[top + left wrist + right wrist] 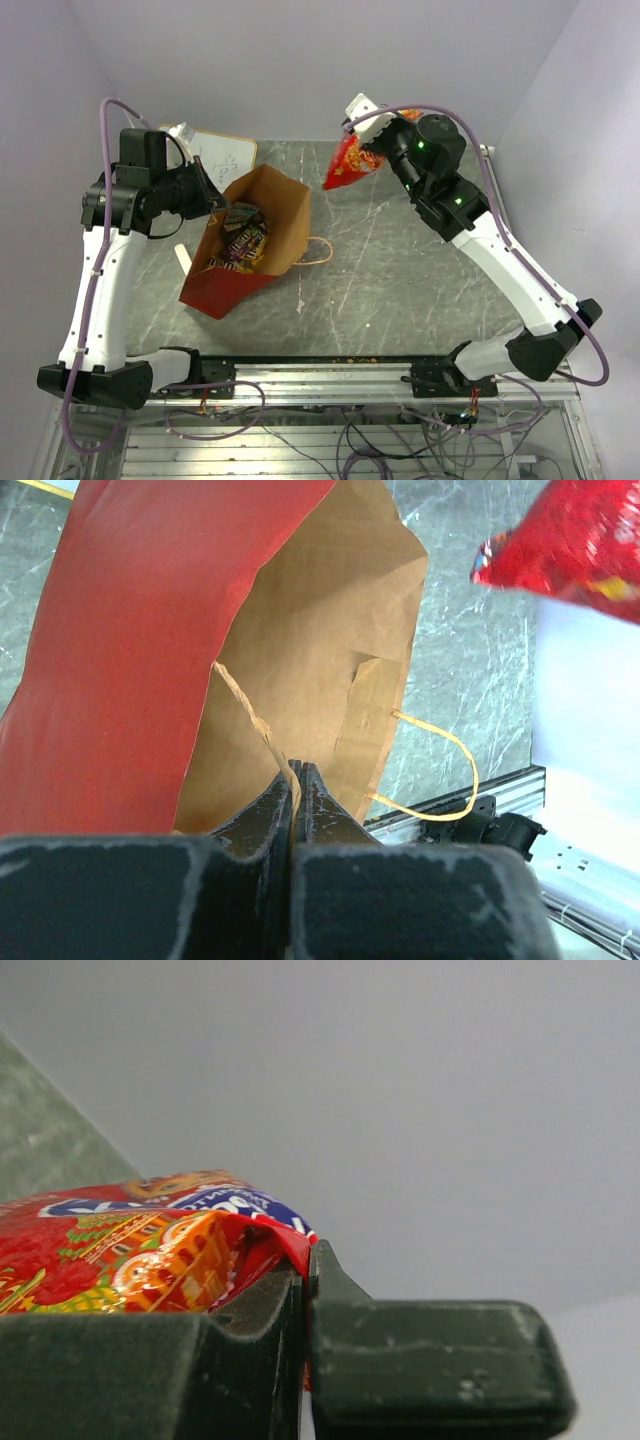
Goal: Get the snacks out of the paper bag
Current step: Place the snack at the center of the board.
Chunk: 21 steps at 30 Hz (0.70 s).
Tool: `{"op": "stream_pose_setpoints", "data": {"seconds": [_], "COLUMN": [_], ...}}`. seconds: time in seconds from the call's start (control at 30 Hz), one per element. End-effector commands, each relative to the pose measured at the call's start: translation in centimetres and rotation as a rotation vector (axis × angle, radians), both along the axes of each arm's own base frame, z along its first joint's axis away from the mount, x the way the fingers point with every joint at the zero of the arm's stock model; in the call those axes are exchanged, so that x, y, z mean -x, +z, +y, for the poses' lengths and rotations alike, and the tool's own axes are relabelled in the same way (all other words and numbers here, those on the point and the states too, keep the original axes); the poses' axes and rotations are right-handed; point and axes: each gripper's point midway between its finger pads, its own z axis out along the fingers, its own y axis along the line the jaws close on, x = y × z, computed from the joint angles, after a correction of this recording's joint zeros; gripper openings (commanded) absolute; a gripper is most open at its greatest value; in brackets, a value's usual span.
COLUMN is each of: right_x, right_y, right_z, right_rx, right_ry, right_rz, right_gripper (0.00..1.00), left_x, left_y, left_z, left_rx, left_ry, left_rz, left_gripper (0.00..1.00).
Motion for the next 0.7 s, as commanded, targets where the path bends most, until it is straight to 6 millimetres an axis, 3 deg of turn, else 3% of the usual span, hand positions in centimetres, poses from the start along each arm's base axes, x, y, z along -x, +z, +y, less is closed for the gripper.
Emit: {"op": "stream_pose_setpoints", "data": {"seconds": [0.0, 0.17, 0.4, 0.53, 0.67], "right_x": [-2.4, -5.6, -9.1, -9.6, -8.4], "right_y": [0.6, -4.7, -10.4, -14.0, -18.5], "right_z": [-6.2, -12.1, -19.9, -24.7, -28.7], "right_rx": [-0.207, -0.254, -0.295, -0.212, -0.174], "right_ry": [-0.184, -0.337, -0.510, -0.660, -0.772], "right_rz": [-0.012, 0.074, 0.152, 0.185, 0.242], "right_gripper": [0.00, 0.00, 0.00, 0.00, 0.00], "left_x": [0.2, 0.3, 0.4, 0.5, 0.6], "left_y": [1.0, 1.2, 1.2, 1.4, 1.3], "left_z": [-0.1, -0.3, -0.6, -0.7, -0.7], "left_rx": [-0.003, 0.006, 0.019, 0.021, 0.018], "left_ry": [-0.013, -0.020, -0.034, -0.041, -0.047], "left_rz": [-0.031, -0.032, -0.031, -0.032, -0.032], "left_gripper": [0.07, 0.07, 0.07, 0.07, 0.07]}}
